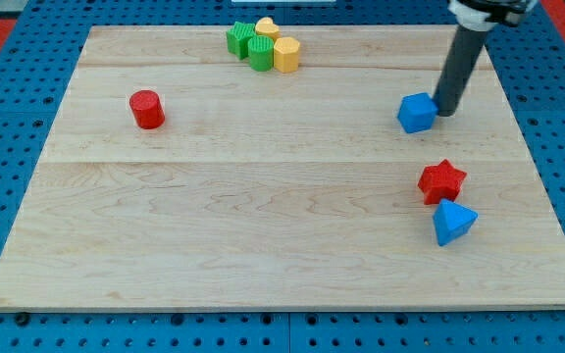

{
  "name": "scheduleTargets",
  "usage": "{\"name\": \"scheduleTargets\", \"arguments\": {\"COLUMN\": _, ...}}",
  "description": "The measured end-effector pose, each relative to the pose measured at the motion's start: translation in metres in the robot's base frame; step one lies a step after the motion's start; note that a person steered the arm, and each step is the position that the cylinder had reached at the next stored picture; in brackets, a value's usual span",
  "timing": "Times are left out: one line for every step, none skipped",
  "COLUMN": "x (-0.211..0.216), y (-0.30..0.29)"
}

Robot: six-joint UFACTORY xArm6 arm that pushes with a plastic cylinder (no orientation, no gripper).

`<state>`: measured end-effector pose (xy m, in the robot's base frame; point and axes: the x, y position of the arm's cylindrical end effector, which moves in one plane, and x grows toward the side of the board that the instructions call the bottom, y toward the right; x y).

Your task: Push the blue cube to the red circle

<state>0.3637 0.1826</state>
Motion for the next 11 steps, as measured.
{"name": "scheduleTargets", "arguments": {"x": -0.003, "y": -0.037}}
{"name": "scheduleTargets", "arguments": {"x": 0.016, "y": -0.031}}
{"name": "scheduleTargets", "arguments": {"x": 0.034, "y": -0.030}}
{"name": "scheduleTargets", "arguments": {"x": 0.024, "y": -0.082}}
{"name": "scheduleTargets", "arguments": {"x": -0.022, "y": -0.116}}
{"name": "scheduleTargets", "arguments": {"x": -0.039, "y": -0.135}}
{"name": "scheduleTargets", "arguments": {"x": -0.014, "y": -0.146}}
{"name": "scheduleTargets", "arguments": {"x": 0.029, "y": -0.146}}
{"name": "scheduleTargets", "arguments": {"x": 0.013, "y": -0.196}}
{"name": "scheduleTargets", "arguments": {"x": 0.012, "y": -0.147}}
{"name": "scheduleTargets", "arguments": {"x": 0.001, "y": -0.113}}
